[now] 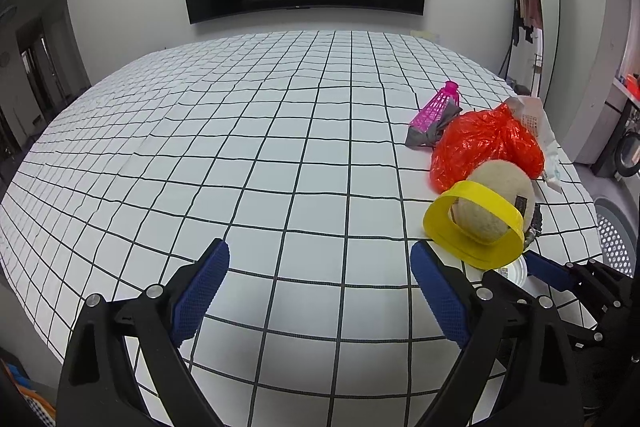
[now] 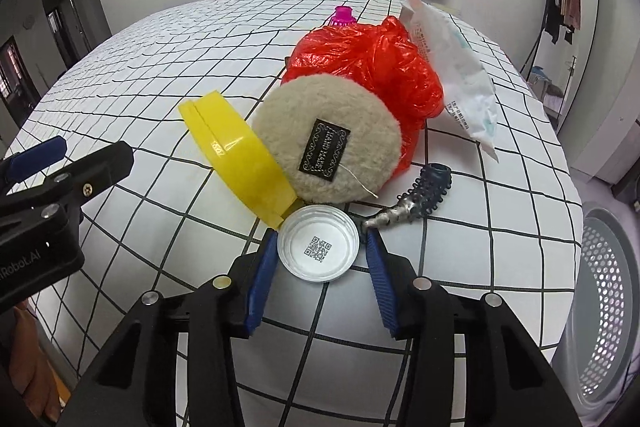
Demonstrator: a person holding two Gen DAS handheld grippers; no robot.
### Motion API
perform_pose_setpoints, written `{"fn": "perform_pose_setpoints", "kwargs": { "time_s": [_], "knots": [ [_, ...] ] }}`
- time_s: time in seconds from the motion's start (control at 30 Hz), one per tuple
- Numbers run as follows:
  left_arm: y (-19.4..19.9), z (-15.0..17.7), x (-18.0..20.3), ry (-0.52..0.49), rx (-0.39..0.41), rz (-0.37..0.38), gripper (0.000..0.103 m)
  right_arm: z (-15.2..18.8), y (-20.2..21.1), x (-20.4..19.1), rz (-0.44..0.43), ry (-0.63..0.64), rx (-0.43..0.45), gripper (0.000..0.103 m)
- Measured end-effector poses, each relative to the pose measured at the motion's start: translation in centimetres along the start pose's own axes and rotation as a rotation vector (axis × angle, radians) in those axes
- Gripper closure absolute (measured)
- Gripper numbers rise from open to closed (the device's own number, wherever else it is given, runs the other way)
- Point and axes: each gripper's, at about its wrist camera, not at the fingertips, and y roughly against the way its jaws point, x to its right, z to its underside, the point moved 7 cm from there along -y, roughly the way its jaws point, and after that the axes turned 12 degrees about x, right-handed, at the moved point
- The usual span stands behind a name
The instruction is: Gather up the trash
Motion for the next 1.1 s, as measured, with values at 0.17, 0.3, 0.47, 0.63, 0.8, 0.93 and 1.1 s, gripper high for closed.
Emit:
{"fn": "perform_pose_setpoints", "kwargs": {
  "time_s": [0.17, 0.3, 0.47, 0.63, 0.8, 0.93, 1.1],
  "knots": [
    [0.8, -0.1, 0.3, 0.0, 0.009, 0.012, 0.013, 0.4, 0.9, 0.3, -0.021, -0.025, 0.001, 0.06],
    [1.5, -0.2, 0.7, 0.002, 0.016, 0.026, 0.013, 0.8, 2.1, 0.8, -0.029, -0.047, 0.011, 0.06],
    [2.1, -0.4, 1.6, 0.003, 0.019, 0.047, 0.013, 1.1, 3.6, 1.9, -0.023, -0.083, 0.032, 0.059],
    [2.6, -1.2, 2.8, -0.002, 0.033, 0.074, 0.013, 1.3, 5.5, 3.6, -0.014, -0.131, 0.065, 0.06],
    [2.6, -2.3, 4.6, -0.015, 0.053, 0.097, 0.013, 1.4, 6.3, 4.8, -0.015, -0.156, 0.083, 0.06],
    [1.7, -3.3, 6.3, -0.023, 0.062, 0.102, 0.013, 1.6, 6.8, 5.5, -0.023, -0.17, 0.09, 0.06],
    [-0.1, -3.0, 7.5, -0.051, 0.035, 0.079, 0.013, 1.7, 7.2, 6.0, -0.049, -0.197, 0.106, 0.06]
  ]
}}
